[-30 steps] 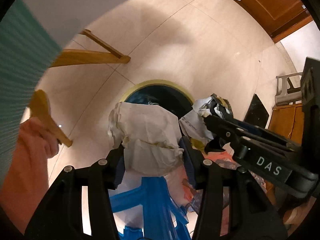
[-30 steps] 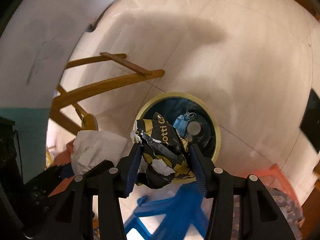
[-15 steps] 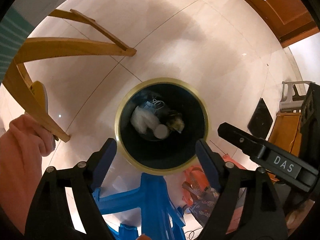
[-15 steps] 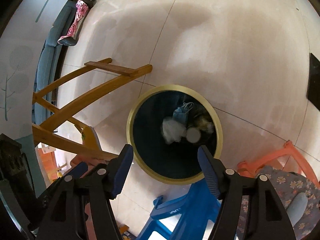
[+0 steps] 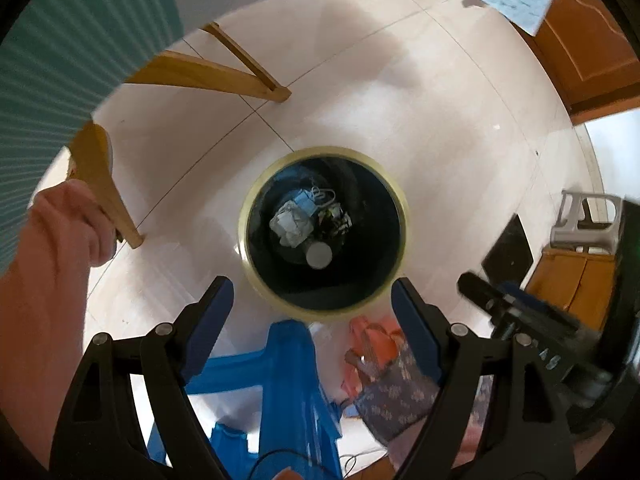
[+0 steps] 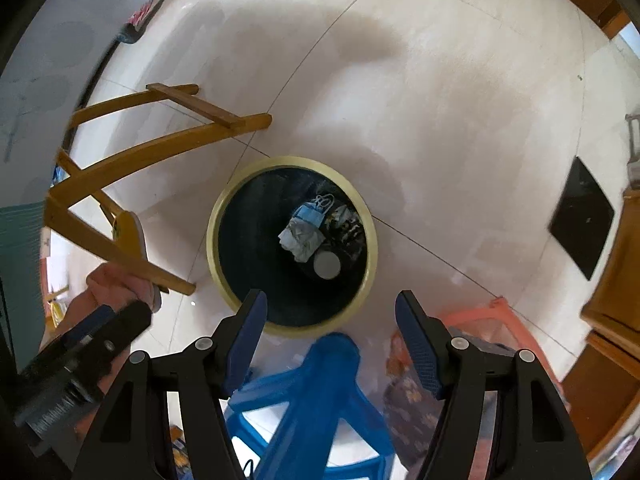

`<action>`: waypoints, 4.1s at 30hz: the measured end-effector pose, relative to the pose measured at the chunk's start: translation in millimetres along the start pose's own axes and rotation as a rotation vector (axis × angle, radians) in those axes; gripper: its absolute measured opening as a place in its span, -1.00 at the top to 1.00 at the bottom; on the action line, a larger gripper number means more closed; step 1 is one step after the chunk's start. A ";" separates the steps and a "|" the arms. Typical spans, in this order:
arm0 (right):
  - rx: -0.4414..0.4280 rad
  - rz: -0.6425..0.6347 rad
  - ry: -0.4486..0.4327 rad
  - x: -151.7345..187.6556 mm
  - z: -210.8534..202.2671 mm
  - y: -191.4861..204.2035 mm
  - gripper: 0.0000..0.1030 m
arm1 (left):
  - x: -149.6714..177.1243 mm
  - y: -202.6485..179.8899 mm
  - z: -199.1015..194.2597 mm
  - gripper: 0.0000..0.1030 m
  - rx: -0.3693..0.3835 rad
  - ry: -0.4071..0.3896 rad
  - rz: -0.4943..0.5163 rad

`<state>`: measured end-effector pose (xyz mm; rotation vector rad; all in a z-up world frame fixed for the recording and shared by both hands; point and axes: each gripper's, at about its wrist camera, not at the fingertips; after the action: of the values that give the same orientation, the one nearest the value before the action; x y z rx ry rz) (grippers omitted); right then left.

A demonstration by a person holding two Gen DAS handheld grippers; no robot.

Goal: Collect trash
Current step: 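Move both tools back over the table toward the remaining bags, then grasp the black-green snack bag with the right gripper, then grasp the mustard-yellow bag with the left gripper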

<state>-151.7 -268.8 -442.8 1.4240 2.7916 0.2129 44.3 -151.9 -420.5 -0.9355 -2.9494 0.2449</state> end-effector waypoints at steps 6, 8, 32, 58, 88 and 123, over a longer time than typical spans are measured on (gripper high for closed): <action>0.001 -0.057 -0.070 17.9 -83.1 14.5 -0.32 | 24.8 -18.8 -54.9 -0.53 0.056 0.006 0.079; 0.005 -0.093 -0.111 30.0 -116.2 24.1 -0.32 | 34.2 -26.3 -80.0 -0.53 0.085 -0.014 0.113; -0.189 -0.453 -0.487 76.9 -384.9 211.2 -0.32 | 46.6 71.9 -365.5 -0.53 0.137 -0.294 0.251; -0.264 -0.070 -0.235 -85.4 -205.8 371.1 -0.48 | -98.1 291.4 -360.8 -0.52 -0.075 -0.425 0.125; -0.088 -0.426 -0.402 -91.2 -189.1 403.6 0.66 | -216.2 259.1 -305.8 -0.52 -0.129 -0.322 0.462; -0.457 -0.353 -0.466 30.1 -305.8 277.6 0.72 | -36.3 170.5 -386.5 0.81 -0.024 -0.394 0.309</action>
<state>35.4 -120.4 -104.5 0.7503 2.3479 0.4172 203.4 18.2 -66.2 -1.5058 -3.1368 0.4529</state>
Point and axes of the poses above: each gripper's, at about its wrist camera, not at the fingertips, and z roughly the way its jaws point, y to its left, x to its underside, and after that the axes turned 1 degree about -y, right-handed
